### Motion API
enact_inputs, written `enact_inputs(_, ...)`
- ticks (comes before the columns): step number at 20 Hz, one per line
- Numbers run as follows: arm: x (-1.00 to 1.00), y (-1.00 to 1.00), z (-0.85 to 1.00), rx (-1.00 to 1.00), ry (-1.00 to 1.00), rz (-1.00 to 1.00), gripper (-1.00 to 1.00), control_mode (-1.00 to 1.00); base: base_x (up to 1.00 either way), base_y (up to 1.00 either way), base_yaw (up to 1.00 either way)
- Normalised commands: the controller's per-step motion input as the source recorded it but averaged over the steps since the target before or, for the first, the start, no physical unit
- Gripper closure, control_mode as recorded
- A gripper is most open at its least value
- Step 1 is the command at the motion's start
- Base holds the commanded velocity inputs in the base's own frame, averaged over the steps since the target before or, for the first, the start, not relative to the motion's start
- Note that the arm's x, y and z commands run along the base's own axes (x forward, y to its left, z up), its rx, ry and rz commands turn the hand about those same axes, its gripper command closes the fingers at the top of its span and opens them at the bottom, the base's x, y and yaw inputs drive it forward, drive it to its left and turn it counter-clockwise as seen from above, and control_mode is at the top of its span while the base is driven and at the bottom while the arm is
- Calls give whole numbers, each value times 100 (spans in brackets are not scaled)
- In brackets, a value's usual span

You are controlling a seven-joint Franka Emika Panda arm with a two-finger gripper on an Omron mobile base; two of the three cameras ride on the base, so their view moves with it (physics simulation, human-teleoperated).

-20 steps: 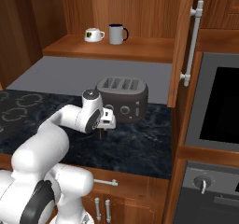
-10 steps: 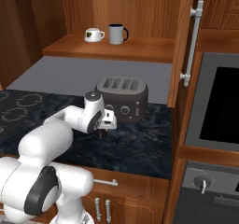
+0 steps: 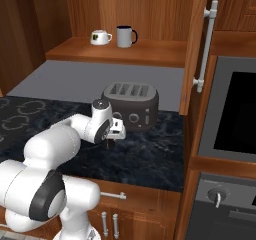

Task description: Pick the mug on the counter and place it in the cabinet with the handle facing the right, like the mugs already inside.

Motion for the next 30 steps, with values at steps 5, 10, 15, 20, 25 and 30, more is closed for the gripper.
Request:
enact_inputs(5,0,1,-4,0,0,0,-100,-100,0,0,0)
enact_inputs(10,0,12,-8,0,0,0,-100,-100,0,0,0)
enact_inputs(15,0,9,-8,0,0,0,-100,-100,0,0,0)
enact_inputs(20,0,0,-10,0,0,0,-100,-100,0,0,0)
enact_inputs(25,0,0,-10,0,0,0,-100,-100,0,0,0)
enact_inputs(30,1,-2,-8,0,0,0,-100,-100,0,0,0)
